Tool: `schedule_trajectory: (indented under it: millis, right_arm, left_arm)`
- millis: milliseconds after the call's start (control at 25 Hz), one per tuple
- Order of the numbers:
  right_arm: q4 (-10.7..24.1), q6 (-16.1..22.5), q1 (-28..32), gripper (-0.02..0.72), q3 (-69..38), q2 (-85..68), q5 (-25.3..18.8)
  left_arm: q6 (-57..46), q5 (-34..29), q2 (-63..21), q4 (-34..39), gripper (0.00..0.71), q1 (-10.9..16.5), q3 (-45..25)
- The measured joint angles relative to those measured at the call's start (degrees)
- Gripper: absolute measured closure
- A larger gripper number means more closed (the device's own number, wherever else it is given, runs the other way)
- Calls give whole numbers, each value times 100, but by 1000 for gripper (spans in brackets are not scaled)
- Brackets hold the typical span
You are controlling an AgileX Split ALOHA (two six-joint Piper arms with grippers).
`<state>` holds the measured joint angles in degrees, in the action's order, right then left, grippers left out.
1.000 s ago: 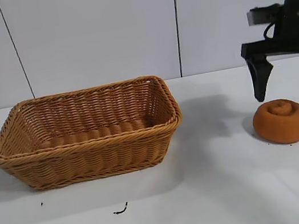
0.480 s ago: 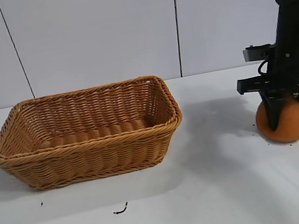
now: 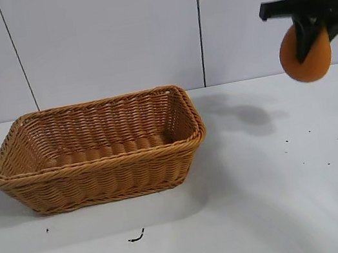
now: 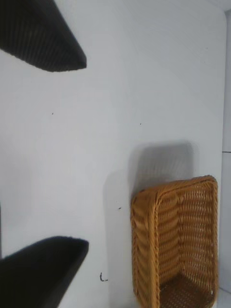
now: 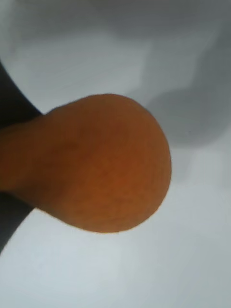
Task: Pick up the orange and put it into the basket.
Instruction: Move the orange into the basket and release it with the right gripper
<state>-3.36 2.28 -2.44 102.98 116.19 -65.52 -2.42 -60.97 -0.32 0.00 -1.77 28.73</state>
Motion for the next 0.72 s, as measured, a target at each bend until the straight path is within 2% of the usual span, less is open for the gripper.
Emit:
schedule_trajectory:
  millis: [160, 360, 520, 720]
  right_arm:
    - [-32, 0, -22, 636, 604, -25, -307]
    - [-37, 19, -284, 636, 810, -25, -367]
    - [-37, 43, -853, 636, 813, -25, -343]
    - [-58, 164, -1834, 636, 813, -25, -20]
  left_arm:
    - [0, 0, 0, 0, 44, 0, 0]
    - [0, 0, 0, 0, 44, 0, 0]
    - [0, 0, 0, 0, 44, 0, 0]
    - [0, 0, 0, 0, 44, 0, 0]
